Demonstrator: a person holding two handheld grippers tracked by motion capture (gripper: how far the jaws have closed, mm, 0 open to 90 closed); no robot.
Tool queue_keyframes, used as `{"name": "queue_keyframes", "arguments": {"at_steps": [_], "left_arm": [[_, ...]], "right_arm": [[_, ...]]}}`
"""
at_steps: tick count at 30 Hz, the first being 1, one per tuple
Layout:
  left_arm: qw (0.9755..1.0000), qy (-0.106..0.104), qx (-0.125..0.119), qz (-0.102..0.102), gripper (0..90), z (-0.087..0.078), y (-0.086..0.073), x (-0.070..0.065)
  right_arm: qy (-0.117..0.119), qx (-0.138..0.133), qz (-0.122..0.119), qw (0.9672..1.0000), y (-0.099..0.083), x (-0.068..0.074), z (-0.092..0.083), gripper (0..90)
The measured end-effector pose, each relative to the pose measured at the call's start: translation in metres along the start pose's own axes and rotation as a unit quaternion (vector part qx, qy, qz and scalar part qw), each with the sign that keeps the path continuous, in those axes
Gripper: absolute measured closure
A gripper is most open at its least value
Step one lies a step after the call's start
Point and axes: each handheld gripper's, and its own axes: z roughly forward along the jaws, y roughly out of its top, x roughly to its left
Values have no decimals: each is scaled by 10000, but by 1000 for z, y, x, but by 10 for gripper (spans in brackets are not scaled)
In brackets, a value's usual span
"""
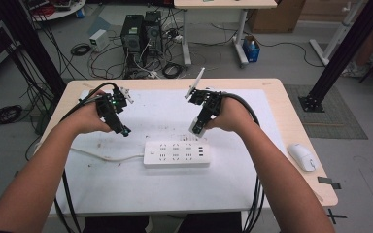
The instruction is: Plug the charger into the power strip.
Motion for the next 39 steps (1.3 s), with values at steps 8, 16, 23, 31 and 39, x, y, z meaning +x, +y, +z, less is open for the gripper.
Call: {"name": "queue_keyframes", "arguments": {"at_steps": [8,16,23,31,39], "left_arm": [[10000,-7,-21,-42,61,2,-7,1],[9999,-47,30,-86,61,7,-12,3],[9999,-15,49,-153,61,6,-17,5],[9998,21,77,-198,61,5,-23,7],[9997,44,78,-238,61,4,-24,7]], "right_arm": [[174,346,-413,9984,14,3,24,624],[248,571,-559,9965,20,4,38,624],[217,711,-694,9948,22,4,51,624],[142,866,-864,9924,23,6,62,624],[83,911,-1005,9907,23,4,65,624]]}}
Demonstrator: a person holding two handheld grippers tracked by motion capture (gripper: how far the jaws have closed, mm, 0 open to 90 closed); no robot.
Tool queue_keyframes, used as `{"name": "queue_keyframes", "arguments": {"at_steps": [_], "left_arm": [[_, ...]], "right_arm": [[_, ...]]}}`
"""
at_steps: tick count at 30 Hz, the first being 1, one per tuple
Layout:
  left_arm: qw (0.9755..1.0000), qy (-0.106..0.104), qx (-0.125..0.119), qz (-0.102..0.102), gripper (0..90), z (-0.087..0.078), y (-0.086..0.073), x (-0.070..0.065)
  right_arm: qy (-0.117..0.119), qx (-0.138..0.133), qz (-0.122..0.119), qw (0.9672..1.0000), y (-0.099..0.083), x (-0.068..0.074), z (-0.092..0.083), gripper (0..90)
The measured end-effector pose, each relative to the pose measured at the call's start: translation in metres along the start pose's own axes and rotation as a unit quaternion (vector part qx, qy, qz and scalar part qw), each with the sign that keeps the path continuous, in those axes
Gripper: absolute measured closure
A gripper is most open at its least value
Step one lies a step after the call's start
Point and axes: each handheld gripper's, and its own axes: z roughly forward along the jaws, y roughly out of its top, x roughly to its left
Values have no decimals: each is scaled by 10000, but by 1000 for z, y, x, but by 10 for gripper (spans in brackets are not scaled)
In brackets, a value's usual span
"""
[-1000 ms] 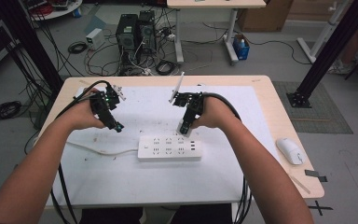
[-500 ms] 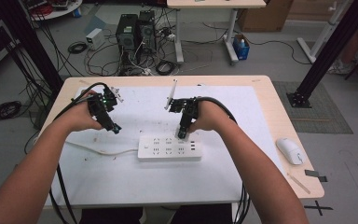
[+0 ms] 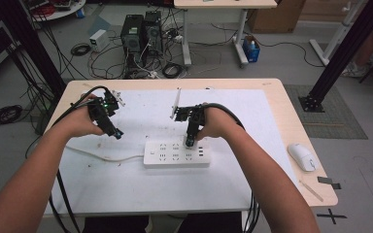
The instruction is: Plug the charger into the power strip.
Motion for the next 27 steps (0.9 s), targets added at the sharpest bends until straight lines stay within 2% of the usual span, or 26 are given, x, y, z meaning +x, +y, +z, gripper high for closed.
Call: {"name": "queue_keyframes", "arguments": {"at_steps": [4,6,7,14,19,27], "left_arm": [[10000,4,15,8,61,0,0,1],[10000,16,23,-10,61,0,-1,1],[10000,11,34,-4,61,1,-1,1],[10000,18,27,-23,61,2,0,2],[10000,12,59,-13,61,3,1,1],[10000,14,76,-23,61,5,2,1]], "right_arm": [[49,-14,-18,10000,1,1,1,624],[27,-12,-83,10000,2,2,1,624],[10,-8,-193,9998,2,1,1,624],[-6,17,-357,9994,1,4,1,625],[-122,46,-634,9979,2,7,2,625],[-242,173,-913,9954,6,11,3,625]]}}
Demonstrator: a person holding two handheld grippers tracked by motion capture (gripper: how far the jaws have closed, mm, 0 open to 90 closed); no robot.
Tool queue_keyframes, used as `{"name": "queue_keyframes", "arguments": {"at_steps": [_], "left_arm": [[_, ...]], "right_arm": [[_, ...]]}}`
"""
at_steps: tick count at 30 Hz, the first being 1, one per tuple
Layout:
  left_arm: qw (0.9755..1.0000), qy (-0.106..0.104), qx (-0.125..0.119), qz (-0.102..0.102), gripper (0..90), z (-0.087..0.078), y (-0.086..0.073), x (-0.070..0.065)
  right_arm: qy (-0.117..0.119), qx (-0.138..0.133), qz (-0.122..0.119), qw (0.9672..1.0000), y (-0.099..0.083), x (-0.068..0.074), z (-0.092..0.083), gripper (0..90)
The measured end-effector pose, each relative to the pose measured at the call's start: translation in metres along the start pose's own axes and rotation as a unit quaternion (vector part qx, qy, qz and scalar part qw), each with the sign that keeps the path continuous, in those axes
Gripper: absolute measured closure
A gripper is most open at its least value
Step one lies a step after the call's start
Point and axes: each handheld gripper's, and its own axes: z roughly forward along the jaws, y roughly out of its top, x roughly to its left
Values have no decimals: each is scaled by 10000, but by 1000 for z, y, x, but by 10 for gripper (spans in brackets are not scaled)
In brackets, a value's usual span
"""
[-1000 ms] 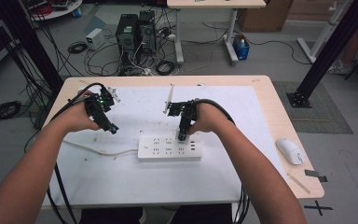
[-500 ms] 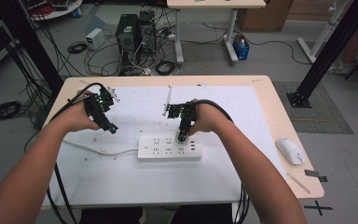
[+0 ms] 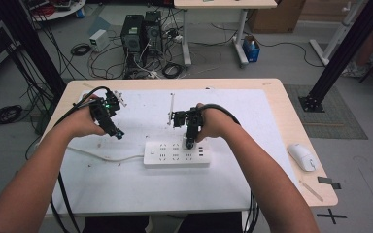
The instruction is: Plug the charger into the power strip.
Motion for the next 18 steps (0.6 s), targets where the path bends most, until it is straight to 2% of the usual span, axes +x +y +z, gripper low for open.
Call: {"name": "queue_keyframes", "arguments": {"at_steps": [3,8,11,14,16,17,18], "left_arm": [[10000,-7,-2,-1,61,1,0,0],[10000,-23,24,5,61,4,1,0],[10000,-33,38,21,61,5,2,0],[10000,-42,22,13,61,6,2,0],[10000,-39,9,-14,61,6,1,1],[10000,-33,18,-17,61,6,1,1],[10000,-33,18,-33,61,6,0,2]], "right_arm": [[10,24,-15,10000,-1,0,0,626],[-87,118,-182,9997,2,4,2,626],[-99,191,-140,9997,4,5,2,627],[-108,158,-201,9996,5,4,3,627],[-103,194,-125,9997,6,5,3,628],[-135,182,-200,9995,7,5,3,628],[-147,244,-143,9995,8,6,3,628]]}}
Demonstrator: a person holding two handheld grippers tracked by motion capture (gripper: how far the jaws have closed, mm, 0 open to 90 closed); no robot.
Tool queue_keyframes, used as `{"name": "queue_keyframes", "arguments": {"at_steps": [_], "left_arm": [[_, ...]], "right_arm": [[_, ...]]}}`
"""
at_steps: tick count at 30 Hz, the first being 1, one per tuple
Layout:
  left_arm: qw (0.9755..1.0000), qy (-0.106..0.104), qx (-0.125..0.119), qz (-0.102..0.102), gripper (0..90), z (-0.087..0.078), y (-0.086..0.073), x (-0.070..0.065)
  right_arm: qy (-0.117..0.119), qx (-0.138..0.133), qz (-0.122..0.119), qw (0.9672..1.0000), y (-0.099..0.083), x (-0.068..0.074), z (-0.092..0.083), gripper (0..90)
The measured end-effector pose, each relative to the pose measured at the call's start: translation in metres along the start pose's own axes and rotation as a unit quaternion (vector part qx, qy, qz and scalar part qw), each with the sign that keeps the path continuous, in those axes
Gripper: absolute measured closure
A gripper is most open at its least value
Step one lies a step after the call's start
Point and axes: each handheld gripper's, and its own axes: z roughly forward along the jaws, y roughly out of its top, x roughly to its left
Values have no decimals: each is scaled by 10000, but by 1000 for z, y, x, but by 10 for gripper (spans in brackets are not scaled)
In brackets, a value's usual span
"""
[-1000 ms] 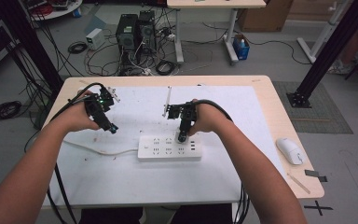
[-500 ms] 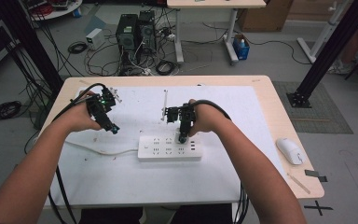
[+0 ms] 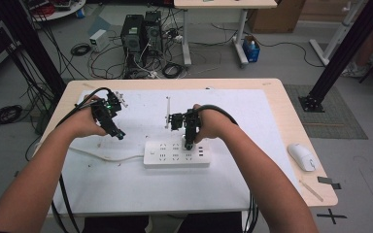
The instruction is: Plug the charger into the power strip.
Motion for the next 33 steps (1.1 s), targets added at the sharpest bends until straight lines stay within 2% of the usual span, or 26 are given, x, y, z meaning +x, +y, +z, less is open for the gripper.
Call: {"name": "queue_keyframes", "arguments": {"at_steps": [1,3,5,6,9,10,12,14,16,18,21,22,23,27,33], "left_arm": [[10000,1,6,-10,61,0,0,0],[10000,8,-9,-23,61,0,-1,0],[10000,-6,-22,-13,61,0,-2,0],[10000,-14,-28,-17,61,0,-3,0],[10000,-15,-1,-47,61,2,-6,1],[10000,-12,12,-78,61,2,-6,1],[10000,-8,-2,-98,61,3,-7,2],[9999,-8,-17,-98,61,3,-7,2],[9999,-8,-30,-103,61,3,-7,2],[10000,2,-18,-87,61,3,-7,2],[9999,-2,-11,-110,62,3,-7,2],[9999,-6,-12,-122,61,4,-7,2],[9999,-6,-12,-122,61,4,-7,2],[9999,-16,9,-132,61,6,-6,2],[9999,-20,-8,-120,61,6,-5,1]], "right_arm": [[-28,13,-91,10000,1,0,0,628],[-34,114,-13,9999,2,1,1,629],[-73,158,-120,9998,4,2,8,629],[-66,195,-32,9998,4,2,7,630],[4,146,4,9999,2,0,7,630],[5,87,-107,9999,2,-2,8,630],[-63,204,-40,9998,4,2,7,630],[-147,167,-120,9997,4,5,8,631],[-122,128,-39,9998,2,4,8,631],[-103,46,-73,9999,1,2,8,631],[-96,121,24,9999,2,4,8,632],[-98,77,-78,9999,3,2,9,632],[-98,77,-78,9999,3,2,9,632],[-269,162,-124,9994,4,8,9,632],[-328,187,-115,9992,6,10,10,632]]}}
